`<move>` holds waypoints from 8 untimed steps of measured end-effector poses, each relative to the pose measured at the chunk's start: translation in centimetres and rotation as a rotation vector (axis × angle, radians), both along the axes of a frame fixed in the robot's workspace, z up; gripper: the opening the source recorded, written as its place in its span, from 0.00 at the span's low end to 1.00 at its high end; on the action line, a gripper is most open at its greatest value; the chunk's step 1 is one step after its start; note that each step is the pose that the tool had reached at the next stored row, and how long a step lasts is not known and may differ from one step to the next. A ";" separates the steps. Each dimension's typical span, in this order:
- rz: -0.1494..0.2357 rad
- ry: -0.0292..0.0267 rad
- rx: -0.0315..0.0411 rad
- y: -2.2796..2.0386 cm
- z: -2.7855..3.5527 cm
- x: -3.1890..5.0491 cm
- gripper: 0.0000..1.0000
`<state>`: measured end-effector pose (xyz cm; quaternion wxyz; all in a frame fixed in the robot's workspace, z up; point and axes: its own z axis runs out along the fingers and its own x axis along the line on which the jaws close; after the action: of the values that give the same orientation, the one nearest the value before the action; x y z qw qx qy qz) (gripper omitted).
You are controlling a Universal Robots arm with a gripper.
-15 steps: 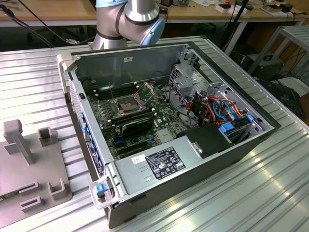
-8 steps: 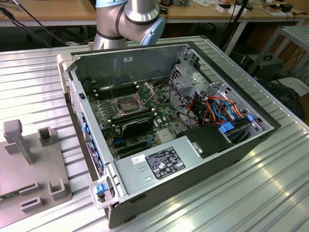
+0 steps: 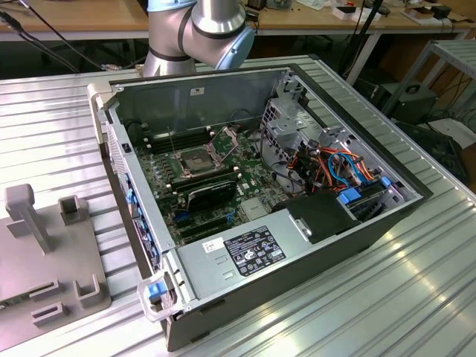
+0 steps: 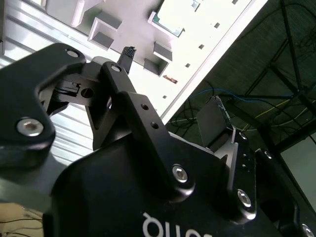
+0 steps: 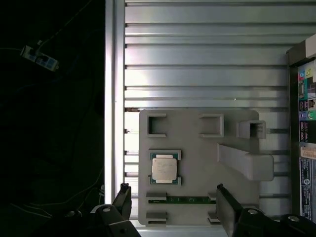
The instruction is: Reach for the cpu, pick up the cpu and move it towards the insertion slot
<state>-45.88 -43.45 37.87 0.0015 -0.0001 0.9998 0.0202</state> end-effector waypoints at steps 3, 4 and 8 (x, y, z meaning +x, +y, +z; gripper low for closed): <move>0.000 0.0022 0.0000 0.00 -0.12 0.00 0.78; 0.000 0.0030 0.0000 0.00 -0.16 0.00 0.78; 0.000 0.0040 0.0000 0.00 -0.35 0.00 0.78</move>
<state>-45.88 -43.45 37.52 -0.0006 -0.0001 0.9998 0.0202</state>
